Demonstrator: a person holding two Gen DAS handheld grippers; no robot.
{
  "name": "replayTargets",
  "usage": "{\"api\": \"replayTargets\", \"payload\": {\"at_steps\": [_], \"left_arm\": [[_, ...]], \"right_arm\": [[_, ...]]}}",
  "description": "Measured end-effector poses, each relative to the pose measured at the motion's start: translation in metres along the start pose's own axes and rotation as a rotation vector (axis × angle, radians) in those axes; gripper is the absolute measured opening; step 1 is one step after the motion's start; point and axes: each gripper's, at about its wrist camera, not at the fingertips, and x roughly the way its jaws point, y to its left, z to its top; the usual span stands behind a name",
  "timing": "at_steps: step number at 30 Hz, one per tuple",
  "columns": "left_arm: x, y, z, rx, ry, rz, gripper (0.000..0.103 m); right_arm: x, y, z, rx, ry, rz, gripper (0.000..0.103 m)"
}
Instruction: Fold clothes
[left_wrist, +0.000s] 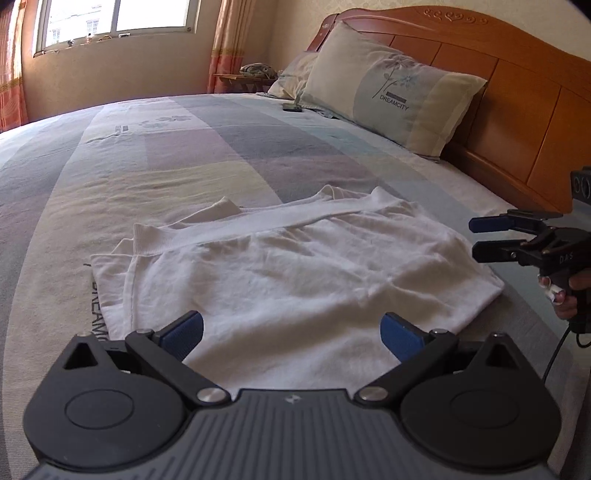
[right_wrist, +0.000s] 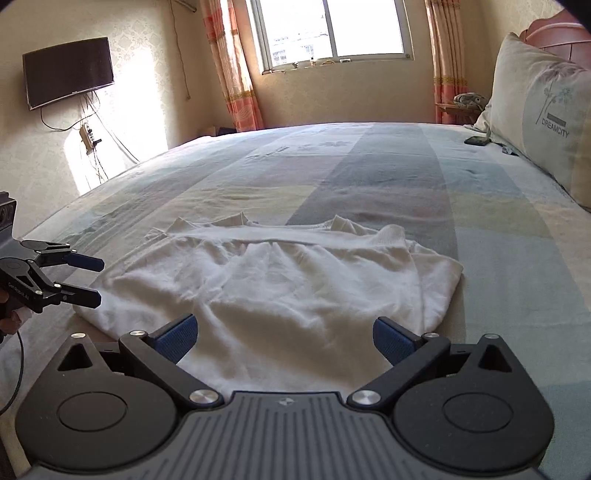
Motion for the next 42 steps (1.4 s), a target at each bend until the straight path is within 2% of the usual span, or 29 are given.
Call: {"api": "replayTargets", "payload": {"at_steps": [2,6,8,11,14,16,19,22,24,26,28,32,38,42], "left_arm": [[0.017,0.007,0.007,-0.067,-0.001,-0.004,0.102],[0.036,0.032,-0.008,-0.127,0.024,0.107,0.098],[0.026,0.037,-0.017,-0.091,0.002,0.099,0.099],[0.011,0.034,-0.018,-0.036,0.022,0.151,0.099],[-0.003,0.022,-0.017,0.025,0.027,0.169,0.099],[-0.010,0.008,-0.019,0.107,0.028,0.183,0.099],[-0.021,-0.021,-0.029,0.304,0.040,0.221,0.099],[-0.025,-0.049,-0.049,0.575,0.067,0.348,0.099],[-0.025,-0.058,-0.064,0.730,0.094,0.439,0.099],[-0.023,-0.062,-0.076,0.835,0.128,0.503,0.100],[-0.018,-0.065,-0.085,0.909,0.162,0.536,0.100],[-0.005,-0.076,-0.091,1.021,0.157,0.572,0.103],[0.028,-0.107,-0.089,1.209,0.096,0.570,0.103],[0.044,-0.124,-0.081,1.231,0.034,0.536,0.103]], "right_arm": [[0.027,0.008,0.013,-0.001,0.010,-0.010,0.103],[0.071,0.004,0.011,0.039,0.081,-0.122,0.103],[0.069,-0.006,-0.003,0.021,0.093,-0.151,0.103],[0.056,-0.015,-0.019,-0.035,0.104,-0.177,0.103],[0.042,-0.014,-0.021,-0.098,0.140,-0.200,0.103],[0.030,-0.003,-0.018,-0.145,0.153,-0.213,0.103],[0.010,0.019,-0.018,-0.267,0.150,-0.186,0.103],[-0.002,0.043,-0.027,-0.455,0.177,-0.208,0.103],[-0.006,0.054,-0.037,-0.603,0.203,-0.278,0.103],[-0.008,0.059,-0.051,-0.743,0.234,-0.347,0.103],[-0.008,0.059,-0.063,-0.853,0.265,-0.407,0.103],[-0.001,0.055,-0.076,-0.935,0.296,-0.447,0.103],[0.020,0.070,-0.069,-0.996,0.245,-0.456,0.103],[0.038,0.088,-0.060,-1.020,0.190,-0.431,0.103]]}}
